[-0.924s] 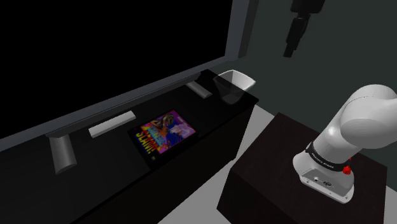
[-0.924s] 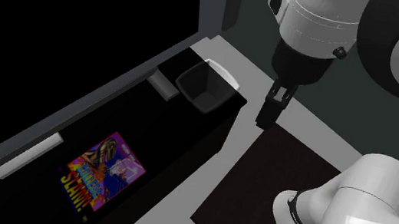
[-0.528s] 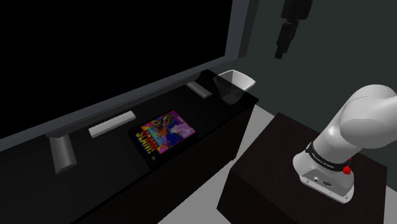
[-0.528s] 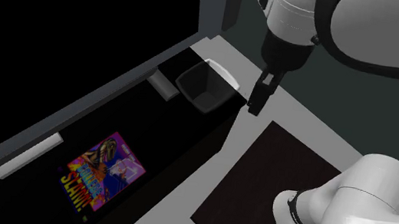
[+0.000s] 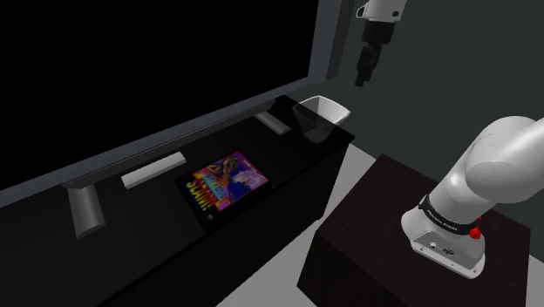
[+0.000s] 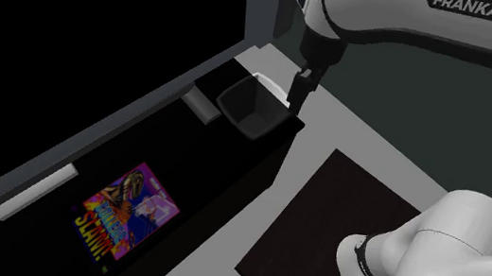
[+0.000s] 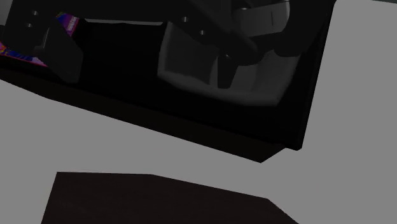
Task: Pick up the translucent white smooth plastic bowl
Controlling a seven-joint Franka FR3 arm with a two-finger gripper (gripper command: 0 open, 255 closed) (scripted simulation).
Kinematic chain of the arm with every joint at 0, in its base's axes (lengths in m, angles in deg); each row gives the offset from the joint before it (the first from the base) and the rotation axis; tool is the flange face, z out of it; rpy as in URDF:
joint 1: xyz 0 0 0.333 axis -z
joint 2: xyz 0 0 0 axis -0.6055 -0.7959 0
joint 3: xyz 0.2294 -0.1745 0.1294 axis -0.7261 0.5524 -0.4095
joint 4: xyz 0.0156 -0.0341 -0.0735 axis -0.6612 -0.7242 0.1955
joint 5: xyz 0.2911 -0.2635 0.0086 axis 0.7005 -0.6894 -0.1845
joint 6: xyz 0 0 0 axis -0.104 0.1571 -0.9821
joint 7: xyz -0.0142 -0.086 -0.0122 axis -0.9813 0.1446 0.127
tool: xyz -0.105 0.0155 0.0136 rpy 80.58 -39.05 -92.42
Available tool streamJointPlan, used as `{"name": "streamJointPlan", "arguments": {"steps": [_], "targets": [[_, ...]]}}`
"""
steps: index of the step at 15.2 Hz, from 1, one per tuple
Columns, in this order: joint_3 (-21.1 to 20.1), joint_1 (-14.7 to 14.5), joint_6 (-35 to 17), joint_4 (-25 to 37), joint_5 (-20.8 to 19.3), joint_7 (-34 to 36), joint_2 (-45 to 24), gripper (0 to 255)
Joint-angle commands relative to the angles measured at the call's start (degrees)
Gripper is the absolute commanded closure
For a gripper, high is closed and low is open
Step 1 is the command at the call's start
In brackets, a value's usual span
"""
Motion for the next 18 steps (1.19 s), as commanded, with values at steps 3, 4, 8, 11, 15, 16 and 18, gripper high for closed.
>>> {"name": "streamJointPlan", "arguments": {"steps": [3,4,8,11,15,16,18], "targets": [[3.37,-0.26,-4.26,3.28,2.19,-4.93,-8.58,0],[4.18,-0.31,-5.18,4.24,2.93,-6.29,-10.83,0],[7.04,-0.33,-8.01,8.94,6.80,-12.00,-20.22,0],[8.48,0.16,-9.13,13.37,10.48,-16.40,-27.63,0],[9.19,1.79,-9.27,20.47,15.78,-21.84,-37.75,0],[9.14,2.38,-9.08,22.46,17.08,-23.04,-40.30,0],[8.86,3.65,-8.55,26.38,19.37,-25.04,-45.02,0]]}}
